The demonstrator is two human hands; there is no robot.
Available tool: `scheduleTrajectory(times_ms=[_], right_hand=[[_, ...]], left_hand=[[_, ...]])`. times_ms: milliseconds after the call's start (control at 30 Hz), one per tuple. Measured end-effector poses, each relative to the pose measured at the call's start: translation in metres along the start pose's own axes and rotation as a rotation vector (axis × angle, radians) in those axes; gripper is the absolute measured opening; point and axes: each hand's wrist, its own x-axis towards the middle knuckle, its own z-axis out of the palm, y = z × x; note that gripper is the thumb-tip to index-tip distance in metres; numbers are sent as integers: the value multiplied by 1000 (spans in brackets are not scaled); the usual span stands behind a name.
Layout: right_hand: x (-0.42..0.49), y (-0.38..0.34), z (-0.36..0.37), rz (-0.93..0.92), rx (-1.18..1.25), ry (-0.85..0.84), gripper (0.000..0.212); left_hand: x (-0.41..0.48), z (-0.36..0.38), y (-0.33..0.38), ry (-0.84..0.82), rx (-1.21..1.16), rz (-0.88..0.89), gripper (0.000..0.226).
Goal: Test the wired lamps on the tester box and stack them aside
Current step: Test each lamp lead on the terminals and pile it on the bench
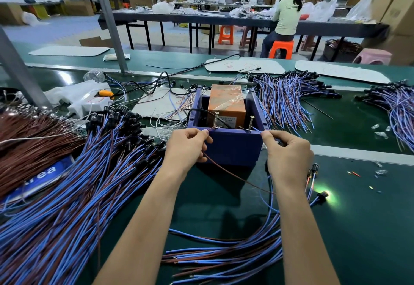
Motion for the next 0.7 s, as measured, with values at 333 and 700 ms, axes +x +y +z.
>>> scheduleTrajectory(times_ms=[333,700], right_hand=[[0,0,1,-13,-82,-22,11],[-2,-5,-1,5,-68,-31,10]], left_hand=[[-3,-3,3,-48,52,-28,34],[-8,-6,8,-87,77,-13,32]])
